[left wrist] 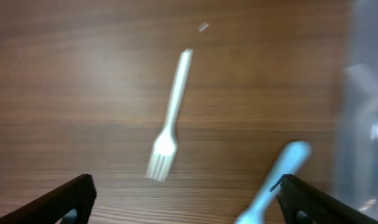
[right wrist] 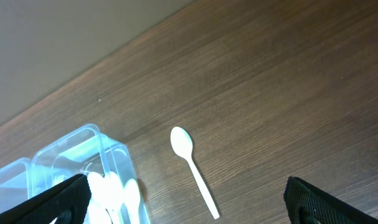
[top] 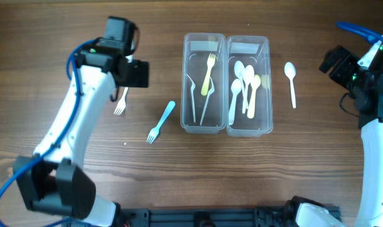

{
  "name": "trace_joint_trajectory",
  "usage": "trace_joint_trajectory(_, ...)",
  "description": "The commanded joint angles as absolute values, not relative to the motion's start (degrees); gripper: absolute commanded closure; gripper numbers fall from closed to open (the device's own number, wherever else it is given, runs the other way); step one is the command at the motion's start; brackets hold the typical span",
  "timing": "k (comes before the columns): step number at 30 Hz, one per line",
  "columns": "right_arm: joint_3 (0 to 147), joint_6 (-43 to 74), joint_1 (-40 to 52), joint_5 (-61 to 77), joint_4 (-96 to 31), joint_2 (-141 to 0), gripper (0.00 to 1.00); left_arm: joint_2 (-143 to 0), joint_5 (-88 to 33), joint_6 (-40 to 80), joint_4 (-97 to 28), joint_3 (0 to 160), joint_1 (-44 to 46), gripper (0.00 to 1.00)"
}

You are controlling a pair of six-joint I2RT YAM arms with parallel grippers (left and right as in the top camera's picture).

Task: Pack container
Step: 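Lower the left gripper onto the last white fork and grasp it, then carry the white fork into the left container and release it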

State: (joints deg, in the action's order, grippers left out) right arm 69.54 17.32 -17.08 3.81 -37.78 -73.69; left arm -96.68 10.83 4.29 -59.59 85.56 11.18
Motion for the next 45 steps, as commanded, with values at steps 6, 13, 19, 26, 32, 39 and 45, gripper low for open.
trace_joint_trajectory(6, 69.78, 18.11, -17.23, 3.18, -37.78, -74.04, 0.00, -109.73, -0.30, -18.72, -58.37, 83.83, 0.08, 0.21)
trace_joint_trajectory(13, 69.78, 18.13, -17.23, 3.18, -37.78, -74.04, 0.00, -118.24, -0.60, -23.64, -54.19, 83.81, 0.67, 0.22)
trace_joint_trajectory(19, 69.78, 18.13, -17.23, 3.18, -37.78, -74.04, 0.00, -121.86, -0.54, -21.41, -51.72, 83.70, 1.02, 0.37)
trace_joint_trajectory(26, 69.78, 18.13, -17.23, 3.18, -37.78, -74.04, 0.00, -121.91, -0.43, -18.76, -51.27, 83.50, 1.13, 0.60)
trace_joint_trajectory(32, 69.78, 18.13, -17.23, 3.18, -37.78, -74.04, 0.00, -121.89, -0.62, -17.28, -54.02, 83.53, 1.69, 0.80)
trace_joint_trajectory(39, 69.78, 18.13, -17.23, 3.18, -37.78, -74.04, 0.00, -118.10, -0.64, -15.75, -56.38, 84.44, 6.02, 0.96)
trace_joint_trajectory(45, 69.78, 18.13, -17.23, 3.18, -37.78, -74.04, 0.00, -109.30, -1.13, -5.39, -63.81, 91.77, 11.92, 0.96)
